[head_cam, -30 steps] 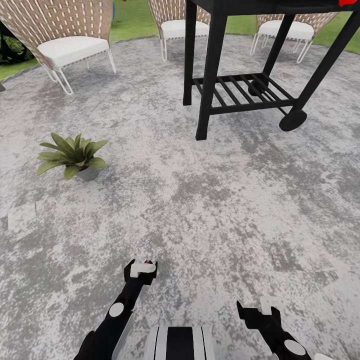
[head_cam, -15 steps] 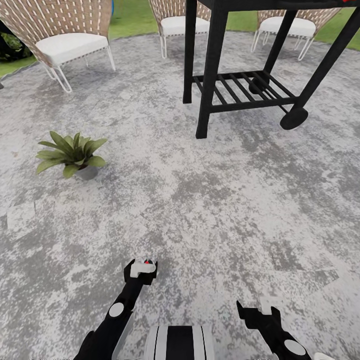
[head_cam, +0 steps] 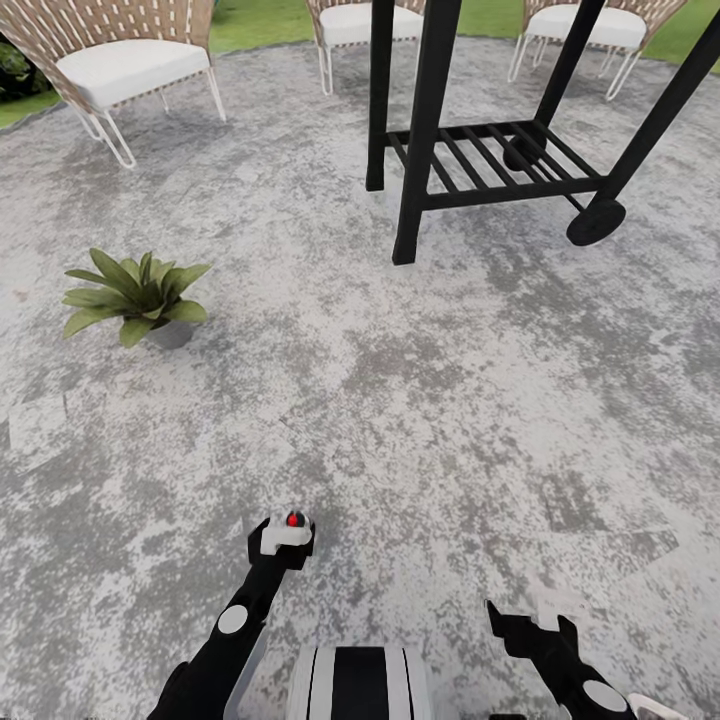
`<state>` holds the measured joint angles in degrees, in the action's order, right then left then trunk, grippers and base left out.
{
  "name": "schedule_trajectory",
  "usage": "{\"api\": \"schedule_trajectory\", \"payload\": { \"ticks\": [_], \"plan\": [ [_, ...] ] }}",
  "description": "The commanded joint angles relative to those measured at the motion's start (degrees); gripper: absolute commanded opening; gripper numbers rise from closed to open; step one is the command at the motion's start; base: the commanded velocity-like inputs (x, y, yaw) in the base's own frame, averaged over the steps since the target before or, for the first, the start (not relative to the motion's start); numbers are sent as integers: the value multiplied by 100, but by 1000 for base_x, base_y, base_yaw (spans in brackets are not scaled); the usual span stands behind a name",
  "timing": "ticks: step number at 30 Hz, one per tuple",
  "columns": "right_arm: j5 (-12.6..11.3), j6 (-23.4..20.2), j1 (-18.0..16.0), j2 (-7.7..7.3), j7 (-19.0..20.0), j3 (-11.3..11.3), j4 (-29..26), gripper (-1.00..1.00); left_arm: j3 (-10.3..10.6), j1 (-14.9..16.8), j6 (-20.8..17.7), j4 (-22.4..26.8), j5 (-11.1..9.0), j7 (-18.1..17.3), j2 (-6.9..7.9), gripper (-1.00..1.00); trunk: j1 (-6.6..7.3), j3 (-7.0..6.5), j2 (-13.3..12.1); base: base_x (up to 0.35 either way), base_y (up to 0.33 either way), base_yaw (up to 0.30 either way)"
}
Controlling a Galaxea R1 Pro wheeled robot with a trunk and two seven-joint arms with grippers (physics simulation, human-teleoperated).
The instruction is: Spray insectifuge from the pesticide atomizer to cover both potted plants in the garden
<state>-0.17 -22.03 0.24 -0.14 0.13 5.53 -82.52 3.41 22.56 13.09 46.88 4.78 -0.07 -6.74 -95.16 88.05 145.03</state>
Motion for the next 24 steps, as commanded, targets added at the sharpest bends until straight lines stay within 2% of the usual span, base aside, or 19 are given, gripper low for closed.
{"api": "schedule_trajectory", "payload": {
  "ticks": [1,18,24],
  "plan": [
    [-4,-29,2,1,3,34,-11,100,-7,3,18,-3,50,-1,-3,100,1,8,1,0,0,0],
    [-6,-29,2,5,2,89,-9,100,-7,2,18,-3,50,1,-3,100,-4,65,4,0,0,0],
    [-5,-29,2,5,3,89,-9,100,-7,1,18,-3,50,0,-3,100,-20,198,12,0,0,0]
  ]
}}
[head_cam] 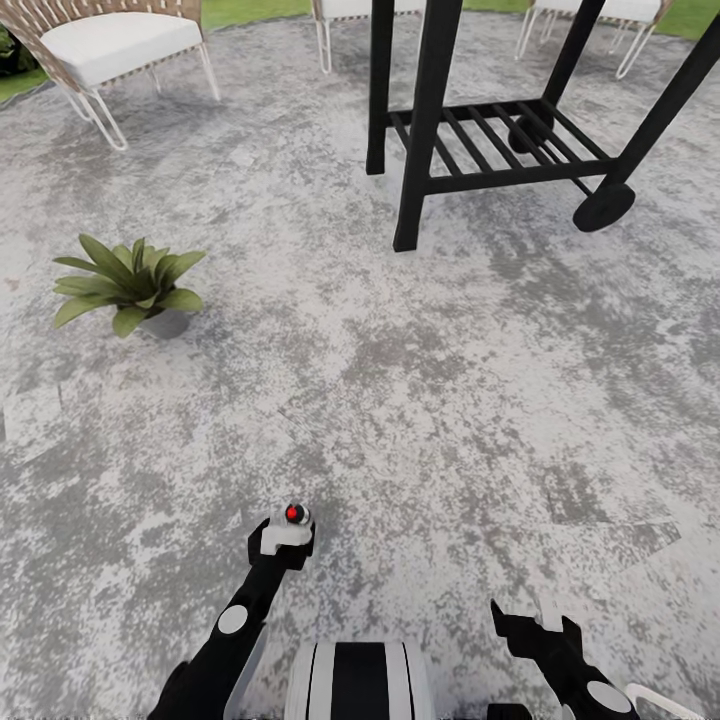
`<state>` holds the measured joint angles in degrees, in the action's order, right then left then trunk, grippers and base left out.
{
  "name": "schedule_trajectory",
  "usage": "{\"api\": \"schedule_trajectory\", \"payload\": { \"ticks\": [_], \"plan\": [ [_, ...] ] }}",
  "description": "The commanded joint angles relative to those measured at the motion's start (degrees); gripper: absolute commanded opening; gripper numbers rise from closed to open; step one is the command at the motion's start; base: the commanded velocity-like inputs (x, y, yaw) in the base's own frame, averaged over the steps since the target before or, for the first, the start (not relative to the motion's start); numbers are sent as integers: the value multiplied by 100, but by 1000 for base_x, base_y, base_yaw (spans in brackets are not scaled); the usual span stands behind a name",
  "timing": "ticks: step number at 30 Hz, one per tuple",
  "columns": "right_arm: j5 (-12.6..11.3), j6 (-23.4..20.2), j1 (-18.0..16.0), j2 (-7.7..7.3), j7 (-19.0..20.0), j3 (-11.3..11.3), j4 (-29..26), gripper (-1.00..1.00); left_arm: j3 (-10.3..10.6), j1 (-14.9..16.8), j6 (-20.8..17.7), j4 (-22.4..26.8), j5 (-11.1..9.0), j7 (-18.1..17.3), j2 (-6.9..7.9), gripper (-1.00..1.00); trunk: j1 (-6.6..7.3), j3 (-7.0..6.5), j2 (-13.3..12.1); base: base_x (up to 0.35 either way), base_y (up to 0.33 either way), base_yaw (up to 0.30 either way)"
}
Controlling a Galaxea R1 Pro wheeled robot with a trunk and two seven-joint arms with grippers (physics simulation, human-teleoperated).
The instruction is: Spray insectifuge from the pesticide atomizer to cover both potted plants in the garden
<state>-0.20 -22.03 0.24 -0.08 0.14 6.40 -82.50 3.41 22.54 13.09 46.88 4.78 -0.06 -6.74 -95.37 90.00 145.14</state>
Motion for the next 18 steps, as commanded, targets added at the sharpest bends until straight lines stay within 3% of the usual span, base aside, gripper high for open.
{"api": "schedule_trajectory", "payload": {
  "ticks": [1,18],
  "plan": [
    [-3,-29,2,-1,2,2,-11,100,-7,3,18,-3,50,-1,-3,100,-2,25,3,0,0,0],
    [-3,-29,2,-1,0,2,-11,100,1,3,18,-3,50,5,-3,100,-4,72,4,19,0,0]
  ]
}}
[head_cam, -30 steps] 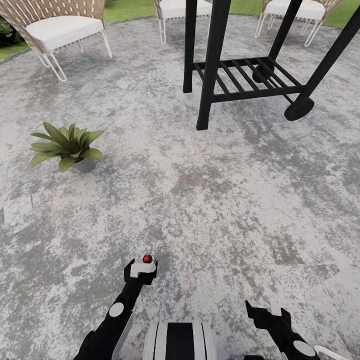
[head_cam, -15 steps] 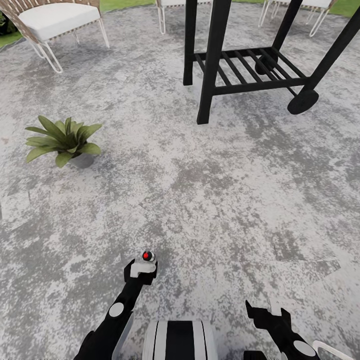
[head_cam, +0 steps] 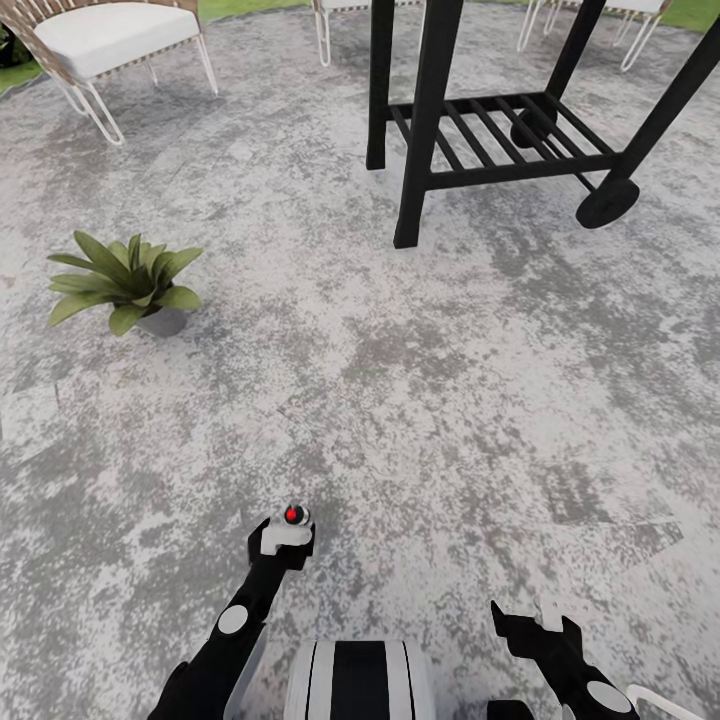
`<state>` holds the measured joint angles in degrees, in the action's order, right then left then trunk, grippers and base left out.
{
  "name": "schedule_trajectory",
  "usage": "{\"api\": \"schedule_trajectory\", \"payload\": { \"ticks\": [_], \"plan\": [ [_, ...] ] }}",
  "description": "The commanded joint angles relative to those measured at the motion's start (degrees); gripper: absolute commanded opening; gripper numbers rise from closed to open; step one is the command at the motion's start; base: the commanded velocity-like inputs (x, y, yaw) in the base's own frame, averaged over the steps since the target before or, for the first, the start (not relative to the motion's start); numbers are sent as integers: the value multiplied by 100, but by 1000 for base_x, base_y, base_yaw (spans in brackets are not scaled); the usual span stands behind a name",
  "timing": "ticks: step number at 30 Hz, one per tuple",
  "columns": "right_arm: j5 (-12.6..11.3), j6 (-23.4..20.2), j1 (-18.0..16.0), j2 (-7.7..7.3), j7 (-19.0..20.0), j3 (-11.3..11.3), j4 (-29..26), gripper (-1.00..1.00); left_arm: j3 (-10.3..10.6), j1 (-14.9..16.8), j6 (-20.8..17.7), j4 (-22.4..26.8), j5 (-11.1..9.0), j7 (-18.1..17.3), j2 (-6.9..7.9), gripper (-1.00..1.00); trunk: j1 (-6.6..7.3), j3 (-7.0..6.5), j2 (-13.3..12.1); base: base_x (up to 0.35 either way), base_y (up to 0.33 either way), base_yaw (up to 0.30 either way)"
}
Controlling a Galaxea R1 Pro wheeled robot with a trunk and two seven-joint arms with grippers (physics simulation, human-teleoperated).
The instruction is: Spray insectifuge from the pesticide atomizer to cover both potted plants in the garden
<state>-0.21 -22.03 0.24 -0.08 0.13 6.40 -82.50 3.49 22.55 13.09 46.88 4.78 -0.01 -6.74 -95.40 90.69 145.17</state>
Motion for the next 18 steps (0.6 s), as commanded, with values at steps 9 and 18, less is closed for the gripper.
{"api": "schedule_trajectory", "payload": {
  "ticks": [9,18],
  "plan": [
    [-2,-29,3,-1,0,2,-11,100,-6,1,18,-3,50,0,-3,100,-1,3,1,46,0,0],
    [-2,-29,3,-1,4,2,-11,100,-6,2,18,-3,50,-2,-3,100,-1,3,1,67,-41,0]
  ]
}}
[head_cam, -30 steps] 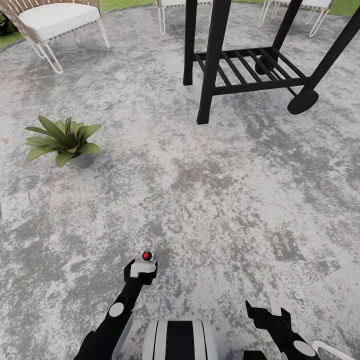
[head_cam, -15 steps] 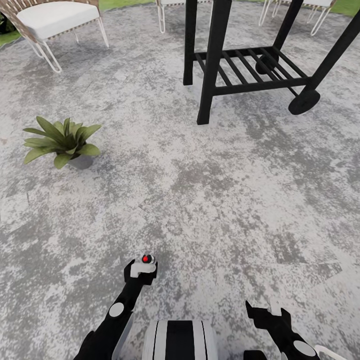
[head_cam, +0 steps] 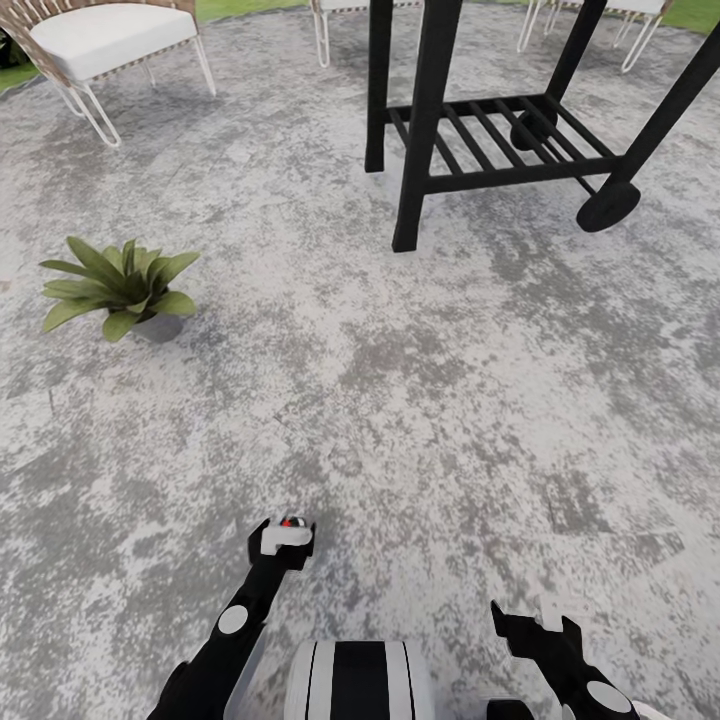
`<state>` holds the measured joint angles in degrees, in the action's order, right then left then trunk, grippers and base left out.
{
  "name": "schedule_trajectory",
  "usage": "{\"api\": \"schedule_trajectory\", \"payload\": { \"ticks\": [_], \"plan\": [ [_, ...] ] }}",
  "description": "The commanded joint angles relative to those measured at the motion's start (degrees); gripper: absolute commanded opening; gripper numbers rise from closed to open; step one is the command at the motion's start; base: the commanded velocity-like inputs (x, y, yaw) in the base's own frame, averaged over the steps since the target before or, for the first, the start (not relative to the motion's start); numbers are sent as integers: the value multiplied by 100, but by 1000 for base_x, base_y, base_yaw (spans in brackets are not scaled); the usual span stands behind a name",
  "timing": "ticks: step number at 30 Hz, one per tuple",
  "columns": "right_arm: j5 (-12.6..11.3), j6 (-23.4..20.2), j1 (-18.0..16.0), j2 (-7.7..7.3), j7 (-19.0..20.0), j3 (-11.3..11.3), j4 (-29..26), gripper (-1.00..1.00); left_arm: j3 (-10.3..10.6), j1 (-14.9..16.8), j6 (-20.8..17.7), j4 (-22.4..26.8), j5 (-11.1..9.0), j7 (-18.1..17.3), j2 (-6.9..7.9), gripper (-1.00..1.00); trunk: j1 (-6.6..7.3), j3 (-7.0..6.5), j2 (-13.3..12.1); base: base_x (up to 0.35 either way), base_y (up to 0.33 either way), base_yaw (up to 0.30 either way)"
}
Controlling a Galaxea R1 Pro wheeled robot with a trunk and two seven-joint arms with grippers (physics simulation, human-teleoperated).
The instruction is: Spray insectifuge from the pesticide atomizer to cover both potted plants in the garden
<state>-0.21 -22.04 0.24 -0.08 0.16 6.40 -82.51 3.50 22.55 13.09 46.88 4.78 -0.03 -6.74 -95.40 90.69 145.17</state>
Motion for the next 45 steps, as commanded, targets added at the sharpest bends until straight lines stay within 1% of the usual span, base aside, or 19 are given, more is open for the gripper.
{"api": "schedule_trajectory", "payload": {
  "ticks": [1,12,19,45],
  "plan": [
    [-3,-29,2,-1,0,2,-11,100,-7,1,18,-3,50,1,-3,100,-1,2,1,82,-50,0],
    [-4,-29,2,-1,1,2,-12,100,-7,2,18,-3,50,-5,-3,100,-1,2,1,14,-8,0],
    [-5,-29,2,-1,0,2,-10,100,-7,1,18,-3,50,-6,-3,100,-1,2,1,-93,0,0],
    [-3,-29,2,-1,-1,2,-10,100,-7,3,18,-3,49,-2,-3,100,-1,2,1,-14,8,0]
  ]
}}
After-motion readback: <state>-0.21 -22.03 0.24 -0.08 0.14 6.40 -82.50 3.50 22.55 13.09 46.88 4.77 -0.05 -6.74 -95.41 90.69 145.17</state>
